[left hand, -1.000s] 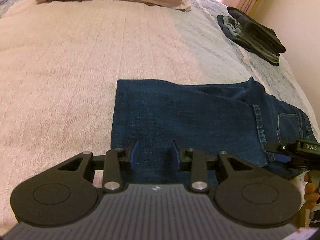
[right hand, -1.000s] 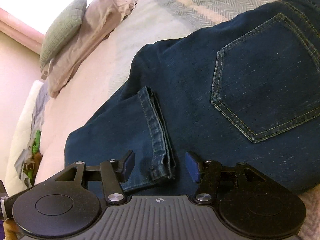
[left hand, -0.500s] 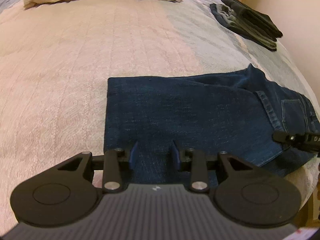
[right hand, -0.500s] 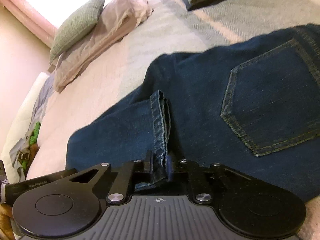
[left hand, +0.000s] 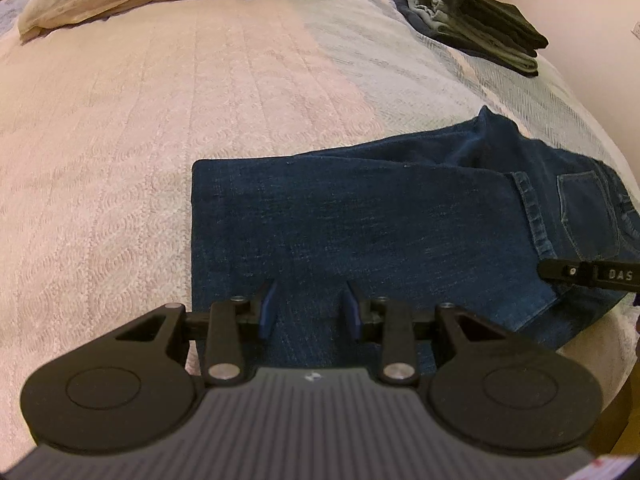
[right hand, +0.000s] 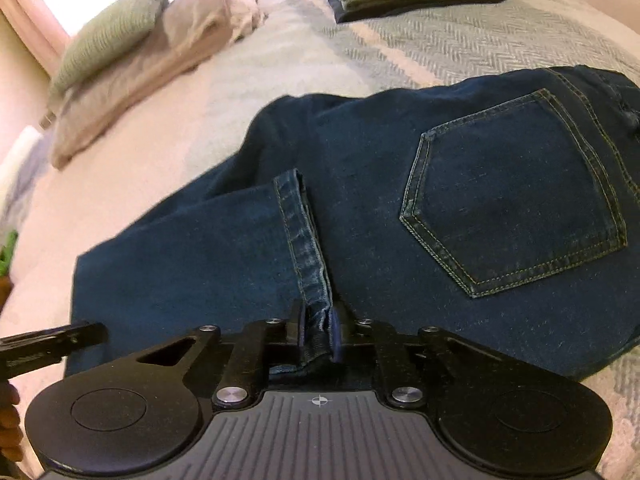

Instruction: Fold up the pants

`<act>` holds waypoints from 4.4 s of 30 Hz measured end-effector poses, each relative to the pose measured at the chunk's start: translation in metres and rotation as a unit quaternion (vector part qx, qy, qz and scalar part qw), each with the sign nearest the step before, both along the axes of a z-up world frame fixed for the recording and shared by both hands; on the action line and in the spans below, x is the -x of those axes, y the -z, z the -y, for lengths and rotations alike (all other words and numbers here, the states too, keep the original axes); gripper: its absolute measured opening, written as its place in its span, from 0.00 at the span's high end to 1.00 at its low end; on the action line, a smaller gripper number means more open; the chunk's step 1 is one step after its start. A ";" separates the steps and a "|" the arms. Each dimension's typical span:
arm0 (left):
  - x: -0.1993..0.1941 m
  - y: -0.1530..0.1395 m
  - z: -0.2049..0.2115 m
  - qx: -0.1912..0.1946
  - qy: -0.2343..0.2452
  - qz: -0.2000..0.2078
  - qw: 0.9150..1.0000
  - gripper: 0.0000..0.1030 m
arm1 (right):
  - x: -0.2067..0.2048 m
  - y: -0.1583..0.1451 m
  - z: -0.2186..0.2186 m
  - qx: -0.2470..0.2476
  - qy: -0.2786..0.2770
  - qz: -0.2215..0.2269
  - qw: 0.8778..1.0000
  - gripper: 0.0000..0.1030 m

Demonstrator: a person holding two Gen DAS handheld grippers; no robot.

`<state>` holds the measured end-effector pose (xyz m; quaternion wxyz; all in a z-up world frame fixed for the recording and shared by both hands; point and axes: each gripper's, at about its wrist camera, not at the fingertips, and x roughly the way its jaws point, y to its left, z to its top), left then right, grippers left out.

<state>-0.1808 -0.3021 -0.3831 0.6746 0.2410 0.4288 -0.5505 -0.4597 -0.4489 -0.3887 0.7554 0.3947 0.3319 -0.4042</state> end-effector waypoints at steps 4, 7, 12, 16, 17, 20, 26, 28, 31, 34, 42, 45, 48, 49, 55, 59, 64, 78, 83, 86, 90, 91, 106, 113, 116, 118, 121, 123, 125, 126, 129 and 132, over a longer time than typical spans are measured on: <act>-0.009 -0.012 0.000 0.010 -0.015 -0.003 1.000 0.71 | -0.009 -0.017 0.006 0.010 -0.021 -0.055 0.998 0.73; -0.019 -0.025 0.002 0.031 -0.023 0.004 0.999 0.71 | -0.011 -0.036 0.005 0.078 -0.023 -0.078 0.994 0.73; -0.030 -0.026 0.019 0.041 -0.024 0.021 0.999 0.71 | -0.058 -0.040 0.000 0.167 -0.121 -0.079 0.975 0.75; -0.033 -0.002 0.042 0.024 -0.016 0.037 0.999 0.71 | -0.085 -0.009 0.010 0.185 -0.152 -0.104 0.965 0.78; -0.032 0.003 0.047 0.022 -0.010 0.043 0.999 0.71 | -0.088 0.005 0.019 0.176 -0.149 -0.126 0.965 0.78; -0.028 0.008 0.059 0.017 -0.001 0.070 0.997 0.71 | -0.077 0.014 0.036 0.145 -0.137 -0.109 0.974 0.78; -0.018 -0.018 0.037 0.012 -0.022 0.044 0.999 0.72 | -0.037 -0.027 0.007 0.129 -0.138 -0.070 0.979 0.78; -0.006 -0.026 0.020 0.012 -0.021 0.042 0.999 0.72 | -0.027 -0.034 -0.015 0.121 -0.155 -0.067 0.978 0.78; 0.008 -0.018 0.000 -0.007 -0.031 0.018 0.999 0.72 | -0.026 -0.023 -0.037 0.104 -0.180 -0.086 0.974 0.78; 0.019 -0.001 -0.002 -0.044 -0.048 0.030 0.997 0.73 | -0.031 -0.007 -0.031 0.100 -0.183 -0.096 0.973 0.78; 0.053 -0.032 0.007 -0.074 -0.062 0.056 0.994 0.66 | 0.023 -0.043 -0.011 0.049 -0.111 -0.060 0.991 0.66; 0.072 -0.043 0.008 -0.100 -0.074 0.059 0.990 0.62 | 0.048 -0.049 -0.007 0.022 -0.082 -0.064 0.994 0.62; 0.087 -0.051 0.008 -0.121 -0.088 0.052 0.987 0.58 | 0.071 -0.059 -0.006 0.010 -0.061 -0.058 0.996 0.57; 0.090 -0.053 0.008 -0.127 -0.092 0.053 0.986 0.57 | 0.077 -0.063 -0.005 0.010 -0.057 -0.059 0.997 0.56; 0.107 -0.059 0.006 -0.141 -0.100 0.055 0.983 0.56 | 0.104 -0.070 0.001 0.006 -0.038 -0.055 0.998 0.50; 0.113 -0.058 0.009 -0.144 -0.102 0.065 0.982 0.55 | 0.126 -0.064 0.007 -0.008 -0.010 -0.042 0.999 0.49; 0.118 -0.053 0.012 -0.151 -0.105 0.072 0.980 0.55 | 0.165 -0.057 0.019 -0.033 0.044 -0.011 0.998 0.49; 0.061 -0.058 -0.012 -0.077 -0.133 0.045 0.987 0.46 | 0.249 -0.063 0.042 -0.055 0.166 0.051 0.983 0.49; 0.029 -0.041 -0.043 -0.069 -0.227 -0.054 0.970 0.46 | 0.266 -0.066 0.047 -0.037 0.187 0.035 0.981 0.49; 0.031 -0.024 -0.073 -0.041 -0.294 -0.135 0.945 0.45 | 0.273 -0.062 0.045 -0.038 0.203 0.020 0.978 0.49; 0.019 0.007 -0.103 0.023 -0.401 -0.234 0.885 0.45 | 0.280 -0.061 0.043 -0.043 0.227 0.012 0.973 0.49; 0.015 0.014 -0.107 0.043 -0.423 -0.248 0.870 0.45 | 0.279 -0.062 0.043 -0.042 0.230 0.009 0.972 0.49; -0.033 0.028 -0.107 0.037 -0.261 -0.257 0.930 0.53 | 0.234 -0.071 0.051 -0.012 0.217 -0.077 0.973 0.49; -0.066 -0.023 -0.081 -0.002 -0.124 -0.135 0.983 0.53 | 0.221 -0.081 0.052 0.003 0.224 -0.113 0.968 0.49; -0.082 -0.005 -0.054 -0.013 -0.114 -0.177 0.978 0.52 | 0.214 -0.080 0.053 0.006 0.225 -0.131 0.965 0.49; -0.092 0.015 -0.038 -0.027 -0.126 -0.225 0.966 0.52 | 0.211 -0.081 0.053 0.007 0.225 -0.140 0.964 0.49; -0.100 0.030 -0.031 -0.027 -0.131 -0.264 0.955 0.53 | 0.211 -0.086 0.052 0.006 0.220 -0.143 0.965 0.49; -0.100 0.031 -0.028 -0.029 -0.136 -0.271 0.952 0.65 | 0.212 -0.088 0.053 0.005 0.218 -0.150 0.964 0.49; -0.098 0.025 -0.027 -0.035 -0.137 -0.259 0.956 0.78 | 0.217 -0.091 0.056 0.001 0.218 -0.151 0.964 0.49; -0.094 0.017 -0.027 -0.030 -0.135 -0.250 0.958 0.81 | 0.219 -0.092 0.058 -0.001 0.218 -0.152 0.964 0.49; -0.073 -0.011 -0.023 -0.024 -0.138 -0.209 0.968 0.88 | 0.224 -0.096 0.071 -0.006 0.199 -0.185 0.962 0.49; -0.040 -0.047 -0.013 -0.029 -0.153 -0.149 0.976 0.90 | 0.225 -0.108 0.085 0.006 0.155 -0.185 0.970 0.49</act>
